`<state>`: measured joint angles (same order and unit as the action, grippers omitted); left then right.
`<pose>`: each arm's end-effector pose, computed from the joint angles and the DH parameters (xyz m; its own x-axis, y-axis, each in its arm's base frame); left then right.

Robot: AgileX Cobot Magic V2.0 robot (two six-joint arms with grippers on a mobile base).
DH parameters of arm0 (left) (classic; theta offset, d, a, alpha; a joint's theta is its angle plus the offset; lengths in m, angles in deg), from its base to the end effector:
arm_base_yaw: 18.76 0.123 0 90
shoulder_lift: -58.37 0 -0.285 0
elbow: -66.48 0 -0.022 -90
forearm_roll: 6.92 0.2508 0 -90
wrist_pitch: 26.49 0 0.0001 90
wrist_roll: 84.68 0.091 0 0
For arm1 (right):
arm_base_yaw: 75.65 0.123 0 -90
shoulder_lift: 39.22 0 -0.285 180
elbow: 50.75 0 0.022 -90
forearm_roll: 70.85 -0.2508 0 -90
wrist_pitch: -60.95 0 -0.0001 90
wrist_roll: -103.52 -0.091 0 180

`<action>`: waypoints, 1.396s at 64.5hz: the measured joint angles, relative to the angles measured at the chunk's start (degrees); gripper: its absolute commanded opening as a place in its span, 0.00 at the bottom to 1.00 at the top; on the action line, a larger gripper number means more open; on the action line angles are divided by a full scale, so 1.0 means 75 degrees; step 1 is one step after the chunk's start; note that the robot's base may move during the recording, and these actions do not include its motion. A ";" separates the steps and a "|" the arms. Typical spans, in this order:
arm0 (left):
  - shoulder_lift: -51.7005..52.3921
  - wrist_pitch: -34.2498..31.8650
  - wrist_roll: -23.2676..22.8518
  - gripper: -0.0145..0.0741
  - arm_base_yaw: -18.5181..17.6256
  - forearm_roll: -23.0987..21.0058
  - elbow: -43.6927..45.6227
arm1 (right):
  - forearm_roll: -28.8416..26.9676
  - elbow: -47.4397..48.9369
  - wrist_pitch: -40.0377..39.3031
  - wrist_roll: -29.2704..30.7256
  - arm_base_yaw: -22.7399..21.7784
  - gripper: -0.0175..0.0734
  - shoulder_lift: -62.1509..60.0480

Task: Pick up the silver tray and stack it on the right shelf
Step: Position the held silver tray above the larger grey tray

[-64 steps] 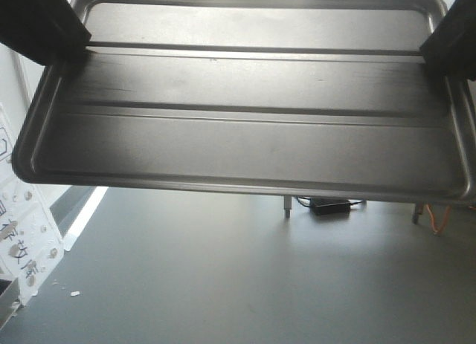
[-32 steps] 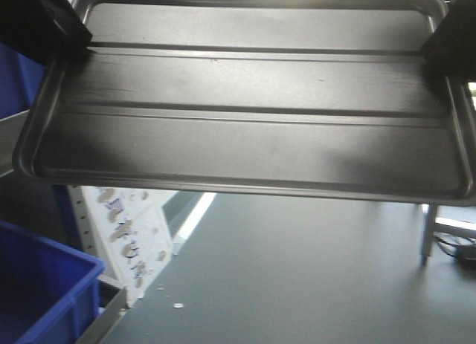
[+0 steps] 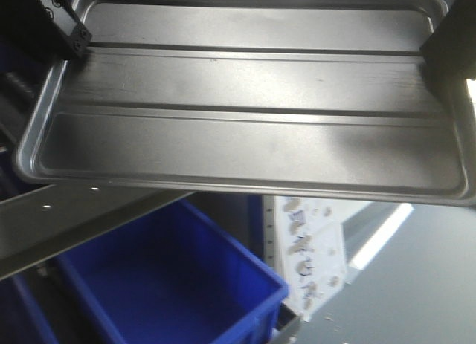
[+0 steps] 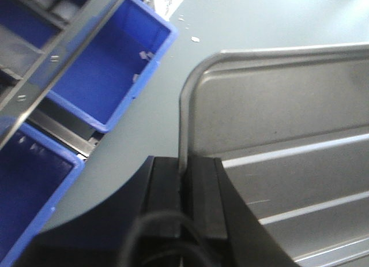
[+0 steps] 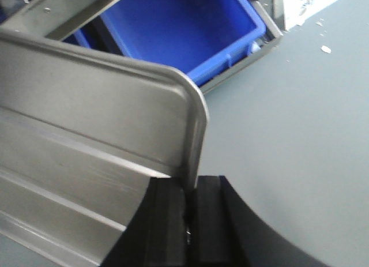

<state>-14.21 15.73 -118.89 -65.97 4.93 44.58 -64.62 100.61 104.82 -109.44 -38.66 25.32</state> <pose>0.1647 -0.1594 0.3323 -0.7258 0.1592 -0.6692 0.3882 0.8979 -0.2074 0.1567 0.1095 0.3221 -0.7789 0.0082 -0.6271 -0.2135 0.9367 0.2775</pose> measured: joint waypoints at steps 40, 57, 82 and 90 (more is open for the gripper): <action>0.0000 0.0015 0.0000 0.06 0.0000 0.0011 0.0000 | 0.0000 0.0000 -0.0013 0.0000 0.0000 0.25 0.0000; 0.0000 0.0025 0.0000 0.06 0.0000 0.0011 0.0000 | 0.0000 0.0000 -0.0013 0.0000 0.0000 0.25 0.0000; 0.0000 0.0025 0.0000 0.06 0.0000 0.0011 0.0000 | 0.0000 0.0000 -0.0013 0.0000 0.0000 0.25 0.0000; 0.0000 0.0025 0.0000 0.06 0.0000 0.0011 0.0000 | 0.0000 0.0000 -0.0013 0.0000 0.0000 0.25 0.0000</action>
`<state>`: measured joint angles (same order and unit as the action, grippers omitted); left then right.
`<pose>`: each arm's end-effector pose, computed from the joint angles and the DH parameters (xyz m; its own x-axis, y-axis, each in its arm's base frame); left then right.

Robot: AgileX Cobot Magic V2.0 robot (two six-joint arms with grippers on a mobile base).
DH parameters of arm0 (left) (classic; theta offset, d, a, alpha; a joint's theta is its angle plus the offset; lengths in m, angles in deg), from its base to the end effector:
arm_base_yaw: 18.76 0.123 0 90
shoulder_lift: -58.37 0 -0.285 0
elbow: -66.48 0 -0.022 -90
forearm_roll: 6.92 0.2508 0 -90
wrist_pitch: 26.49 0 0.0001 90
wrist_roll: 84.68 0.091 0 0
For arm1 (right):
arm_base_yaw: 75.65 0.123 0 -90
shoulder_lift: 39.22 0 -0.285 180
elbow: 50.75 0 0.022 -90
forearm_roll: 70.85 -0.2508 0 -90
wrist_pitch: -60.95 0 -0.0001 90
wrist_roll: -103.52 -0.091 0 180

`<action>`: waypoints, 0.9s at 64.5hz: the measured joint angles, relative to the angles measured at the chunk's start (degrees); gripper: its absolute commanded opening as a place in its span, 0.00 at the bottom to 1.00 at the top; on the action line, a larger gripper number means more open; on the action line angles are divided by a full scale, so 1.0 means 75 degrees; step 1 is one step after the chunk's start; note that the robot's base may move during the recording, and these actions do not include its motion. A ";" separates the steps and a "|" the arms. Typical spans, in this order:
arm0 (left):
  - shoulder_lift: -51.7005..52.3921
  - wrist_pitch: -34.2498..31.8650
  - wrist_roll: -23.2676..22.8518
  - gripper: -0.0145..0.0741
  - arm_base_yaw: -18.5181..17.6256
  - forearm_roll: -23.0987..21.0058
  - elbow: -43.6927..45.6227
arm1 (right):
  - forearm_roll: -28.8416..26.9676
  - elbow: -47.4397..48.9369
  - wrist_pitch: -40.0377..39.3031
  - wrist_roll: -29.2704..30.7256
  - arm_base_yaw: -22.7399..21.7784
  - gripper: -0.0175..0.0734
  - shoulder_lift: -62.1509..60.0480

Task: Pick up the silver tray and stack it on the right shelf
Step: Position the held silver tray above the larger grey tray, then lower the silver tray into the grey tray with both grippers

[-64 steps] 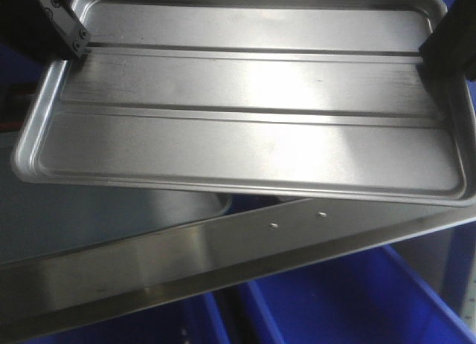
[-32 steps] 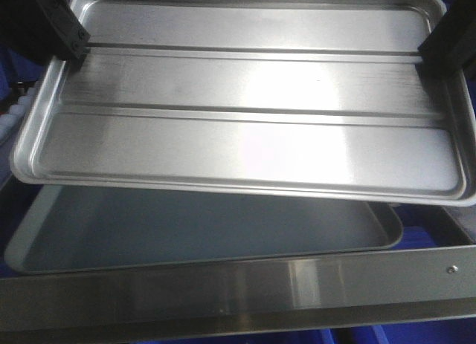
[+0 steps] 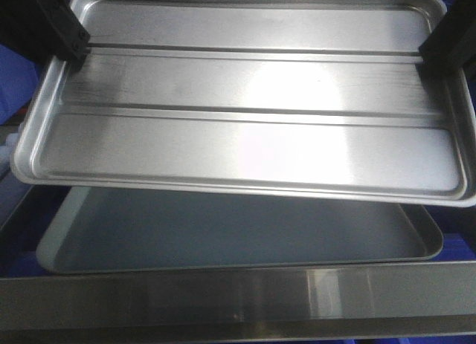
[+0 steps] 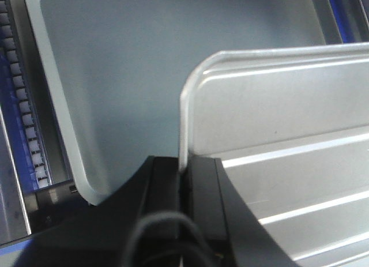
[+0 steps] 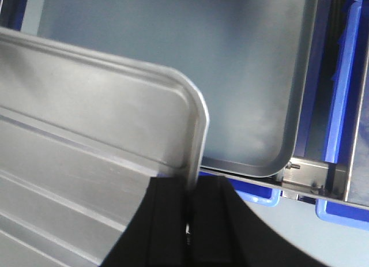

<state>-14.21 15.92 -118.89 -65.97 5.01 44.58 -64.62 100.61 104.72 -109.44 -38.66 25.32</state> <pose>0.1646 -0.1592 0.3321 -0.7266 0.1610 -0.6679 0.3875 0.8988 -0.2049 0.1568 0.1096 0.3222 -0.7780 0.0087 -0.6281 -0.2141 0.9364 0.2782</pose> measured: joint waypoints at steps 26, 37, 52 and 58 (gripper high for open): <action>0.0000 0.0000 0.0000 0.06 0.0000 0.0000 0.0000 | 0.0000 0.0000 0.0000 0.0000 0.0000 0.25 0.0000; 0.0000 0.0000 0.0000 0.06 0.0000 0.0000 0.0000 | 0.0000 0.0000 0.0000 0.0000 0.0000 0.25 0.0000; 0.0000 -0.0054 0.0000 0.06 0.0000 0.0018 0.0000 | 0.0000 0.0069 0.0088 0.0000 0.0000 0.25 0.0000; -0.0017 -0.0086 -0.0005 0.06 0.0000 0.0045 0.0047 | 0.0019 0.0350 0.0308 0.0000 0.0000 0.25 0.0070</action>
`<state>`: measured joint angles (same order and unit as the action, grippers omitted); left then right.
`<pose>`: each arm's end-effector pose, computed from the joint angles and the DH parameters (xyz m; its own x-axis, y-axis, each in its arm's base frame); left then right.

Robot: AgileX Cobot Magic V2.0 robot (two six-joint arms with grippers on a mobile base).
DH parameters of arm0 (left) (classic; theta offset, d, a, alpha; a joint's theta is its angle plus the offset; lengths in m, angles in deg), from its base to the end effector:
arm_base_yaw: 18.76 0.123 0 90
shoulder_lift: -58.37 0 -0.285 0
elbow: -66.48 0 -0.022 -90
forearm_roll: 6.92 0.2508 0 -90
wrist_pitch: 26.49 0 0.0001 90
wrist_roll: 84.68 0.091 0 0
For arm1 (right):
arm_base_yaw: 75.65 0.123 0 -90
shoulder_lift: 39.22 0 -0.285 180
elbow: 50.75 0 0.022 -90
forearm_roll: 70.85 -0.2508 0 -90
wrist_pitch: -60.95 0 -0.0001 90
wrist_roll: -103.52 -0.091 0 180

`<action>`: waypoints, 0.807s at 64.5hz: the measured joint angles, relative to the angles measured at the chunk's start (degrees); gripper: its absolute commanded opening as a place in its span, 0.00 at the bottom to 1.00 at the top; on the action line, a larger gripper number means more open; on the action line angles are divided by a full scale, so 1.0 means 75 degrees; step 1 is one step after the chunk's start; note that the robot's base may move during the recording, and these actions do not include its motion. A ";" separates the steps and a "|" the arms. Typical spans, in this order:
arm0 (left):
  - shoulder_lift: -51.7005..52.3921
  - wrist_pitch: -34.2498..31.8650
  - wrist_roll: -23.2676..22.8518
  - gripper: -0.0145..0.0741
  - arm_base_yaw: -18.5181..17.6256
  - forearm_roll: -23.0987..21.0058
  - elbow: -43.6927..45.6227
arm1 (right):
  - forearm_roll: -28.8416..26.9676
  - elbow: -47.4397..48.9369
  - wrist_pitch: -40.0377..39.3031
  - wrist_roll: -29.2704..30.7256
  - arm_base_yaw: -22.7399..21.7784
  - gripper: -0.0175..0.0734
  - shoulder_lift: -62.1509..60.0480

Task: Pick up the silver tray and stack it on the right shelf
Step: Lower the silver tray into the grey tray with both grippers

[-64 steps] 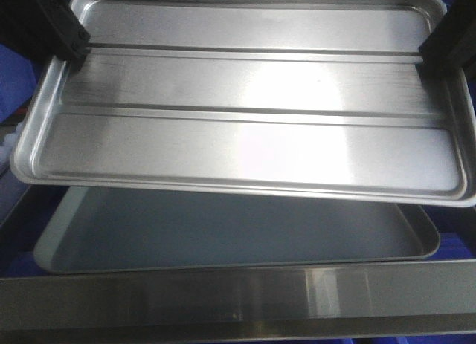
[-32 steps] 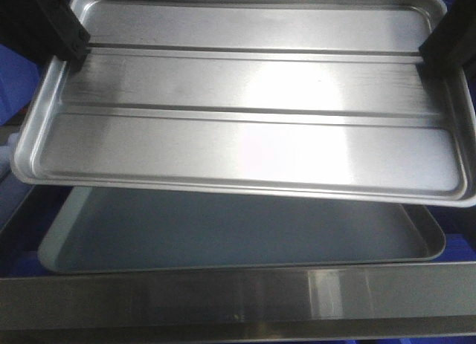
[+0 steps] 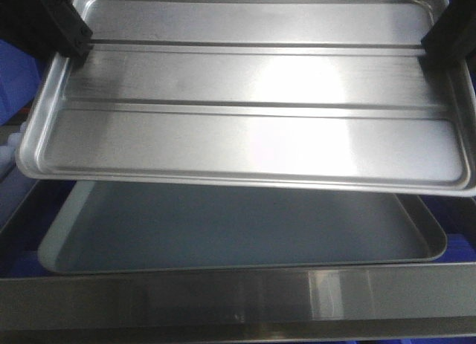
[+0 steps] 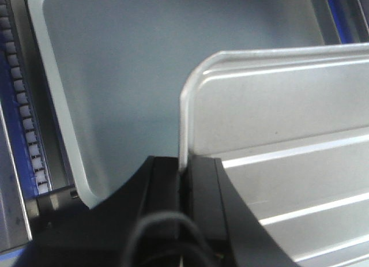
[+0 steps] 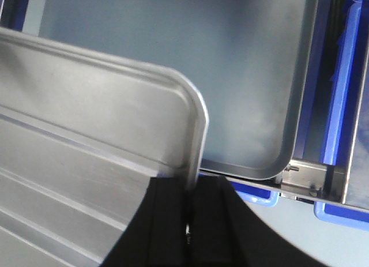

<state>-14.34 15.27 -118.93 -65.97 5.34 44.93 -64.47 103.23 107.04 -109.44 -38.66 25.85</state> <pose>0.1659 -0.1602 0.3343 -0.7169 0.1576 -0.6791 0.3924 0.8964 -0.2062 0.1584 0.1102 0.3323 -0.7788 0.0093 -0.6271 -0.2096 0.9385 0.2742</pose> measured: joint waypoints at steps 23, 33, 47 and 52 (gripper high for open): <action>-0.1644 0.0597 -0.0113 0.06 0.0422 0.0421 0.1273 | 0.0728 0.1358 0.0777 0.0081 -0.0043 0.25 0.1657; -0.2631 0.0326 -0.0124 0.06 0.0713 0.0435 0.1500 | 0.1100 0.1586 0.0772 0.0052 -0.0162 0.25 0.2724; -0.3658 -0.0163 -0.0124 0.06 0.1066 0.0320 0.1539 | 0.1104 0.1673 0.0294 0.0052 -0.0681 0.25 0.3871; -0.3908 -0.0310 -0.0124 0.06 0.1189 0.0272 0.1539 | 0.1059 0.1673 0.0036 0.0067 -0.0811 0.26 0.4116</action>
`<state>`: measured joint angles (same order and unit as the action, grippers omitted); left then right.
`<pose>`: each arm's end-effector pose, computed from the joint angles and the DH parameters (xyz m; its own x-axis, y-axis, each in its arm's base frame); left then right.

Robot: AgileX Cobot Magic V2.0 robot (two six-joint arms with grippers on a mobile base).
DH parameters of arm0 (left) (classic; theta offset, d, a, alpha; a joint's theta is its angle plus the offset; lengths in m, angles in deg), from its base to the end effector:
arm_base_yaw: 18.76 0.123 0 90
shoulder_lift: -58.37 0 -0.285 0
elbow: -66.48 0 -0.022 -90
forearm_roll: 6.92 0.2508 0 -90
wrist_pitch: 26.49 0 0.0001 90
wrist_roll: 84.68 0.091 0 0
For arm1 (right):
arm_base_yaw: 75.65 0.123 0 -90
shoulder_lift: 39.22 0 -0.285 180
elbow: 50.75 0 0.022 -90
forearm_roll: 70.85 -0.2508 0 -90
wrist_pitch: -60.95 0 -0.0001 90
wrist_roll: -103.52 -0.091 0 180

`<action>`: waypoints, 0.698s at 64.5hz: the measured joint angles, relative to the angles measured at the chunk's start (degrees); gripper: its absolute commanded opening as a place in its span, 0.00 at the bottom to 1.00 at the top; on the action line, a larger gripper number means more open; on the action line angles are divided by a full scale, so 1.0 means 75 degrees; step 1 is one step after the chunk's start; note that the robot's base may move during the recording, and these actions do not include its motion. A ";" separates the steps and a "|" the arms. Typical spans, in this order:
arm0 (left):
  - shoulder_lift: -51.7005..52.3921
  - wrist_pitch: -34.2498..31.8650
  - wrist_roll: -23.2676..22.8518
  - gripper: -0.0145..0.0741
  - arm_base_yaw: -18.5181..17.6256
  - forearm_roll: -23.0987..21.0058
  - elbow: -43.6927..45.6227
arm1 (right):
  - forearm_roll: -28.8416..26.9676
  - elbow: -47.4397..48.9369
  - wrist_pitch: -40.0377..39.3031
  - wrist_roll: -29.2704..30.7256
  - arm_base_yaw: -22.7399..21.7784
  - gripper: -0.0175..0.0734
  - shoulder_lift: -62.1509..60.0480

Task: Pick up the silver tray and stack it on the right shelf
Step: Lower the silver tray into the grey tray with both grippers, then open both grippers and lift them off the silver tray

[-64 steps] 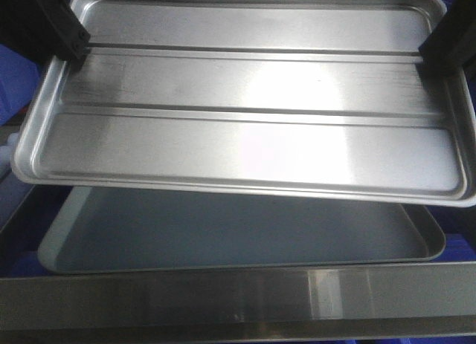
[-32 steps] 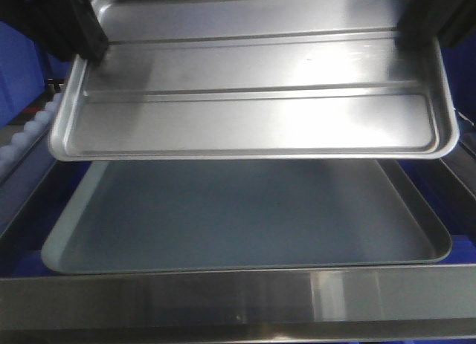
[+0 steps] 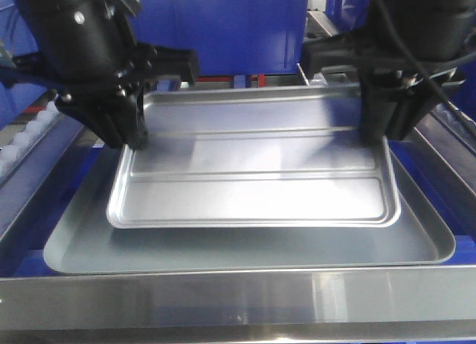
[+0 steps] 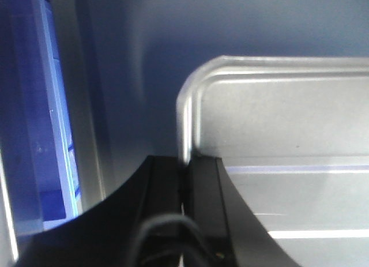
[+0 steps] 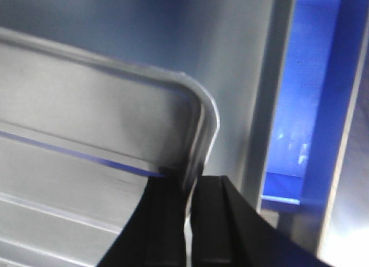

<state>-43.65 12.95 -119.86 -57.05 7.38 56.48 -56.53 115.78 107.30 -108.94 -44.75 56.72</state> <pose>0.2790 -0.2020 0.2498 -0.8490 0.1576 -0.5043 0.2251 0.9714 -0.0753 0.2755 0.1459 0.2628 -0.8860 -0.0921 -0.4546 -0.1098 0.9939 0.0127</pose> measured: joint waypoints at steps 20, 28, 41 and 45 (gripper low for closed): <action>-0.0371 -0.0526 0.0116 0.06 0.0207 -0.0022 0.0037 | -0.0064 0.0000 -0.0515 0.0029 -0.0238 0.41 0.0275; -0.0371 -0.0607 0.0228 0.20 0.0211 0.0093 0.0054 | 0.0004 0.0000 -0.0512 0.0121 -0.0256 0.65 0.0275; -0.0402 -0.0495 0.0321 0.61 0.0255 0.0219 0.0054 | 0.0157 0.0007 -0.0501 0.0170 -0.0271 0.80 0.0275; -0.0402 -0.0423 0.0321 0.68 0.0255 0.0219 0.0060 | 0.0157 0.0007 -0.0501 0.0170 -0.0271 0.80 0.0275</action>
<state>-46.67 9.78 -117.45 -55.14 9.03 56.93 -55.35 115.83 103.54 -107.66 -46.78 58.78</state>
